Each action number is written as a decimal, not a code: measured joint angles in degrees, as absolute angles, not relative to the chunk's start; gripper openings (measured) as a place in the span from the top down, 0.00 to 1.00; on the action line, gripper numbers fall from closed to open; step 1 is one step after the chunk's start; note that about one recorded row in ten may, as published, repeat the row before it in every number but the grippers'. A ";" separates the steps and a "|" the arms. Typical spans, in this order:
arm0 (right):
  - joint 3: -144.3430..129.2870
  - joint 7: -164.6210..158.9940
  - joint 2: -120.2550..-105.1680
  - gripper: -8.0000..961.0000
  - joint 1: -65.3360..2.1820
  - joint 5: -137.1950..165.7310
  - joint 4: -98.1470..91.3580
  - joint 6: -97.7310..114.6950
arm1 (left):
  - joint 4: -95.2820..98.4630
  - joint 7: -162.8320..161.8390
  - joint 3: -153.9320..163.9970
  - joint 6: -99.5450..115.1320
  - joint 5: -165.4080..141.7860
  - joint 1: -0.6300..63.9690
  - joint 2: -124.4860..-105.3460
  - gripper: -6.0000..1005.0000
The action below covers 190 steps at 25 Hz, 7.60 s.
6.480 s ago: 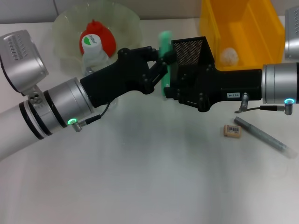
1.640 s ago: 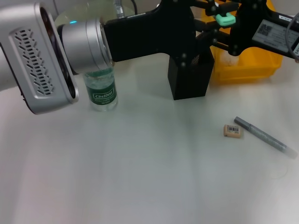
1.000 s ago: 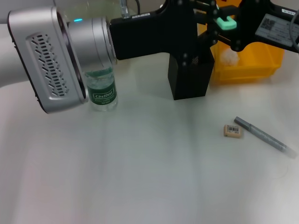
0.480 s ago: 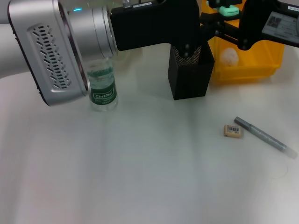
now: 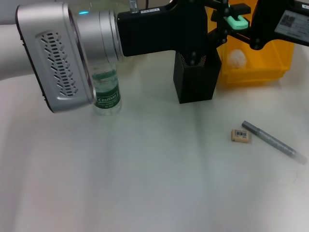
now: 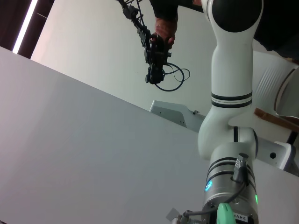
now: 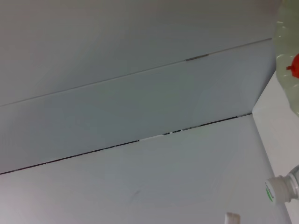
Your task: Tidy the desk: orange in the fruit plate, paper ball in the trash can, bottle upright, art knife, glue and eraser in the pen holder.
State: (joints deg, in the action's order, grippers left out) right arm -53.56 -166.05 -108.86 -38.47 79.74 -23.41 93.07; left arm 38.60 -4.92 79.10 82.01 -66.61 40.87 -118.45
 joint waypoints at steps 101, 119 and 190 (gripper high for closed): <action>-42.78 -92.74 -118.39 0.80 -38.92 85.77 -29.66 75.86 | 24.33 -51.49 83.68 70.17 -26.32 30.49 -118.17 0.19; -48.39 -69.15 -119.58 0.78 -43.07 82.44 -20.55 63.45 | 23.99 -46.86 83.58 69.54 -25.80 30.92 -118.57 0.19; -79.50 -169.23 -119.79 0.43 -46.45 160.70 -67.36 98.80 | 21.61 -44.49 83.64 66.35 -25.74 32.35 -118.92 0.20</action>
State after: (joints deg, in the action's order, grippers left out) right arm -79.51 -169.23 -119.79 -46.45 160.70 -67.36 98.80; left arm 21.61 -44.49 83.64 66.35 -25.74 32.35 -118.92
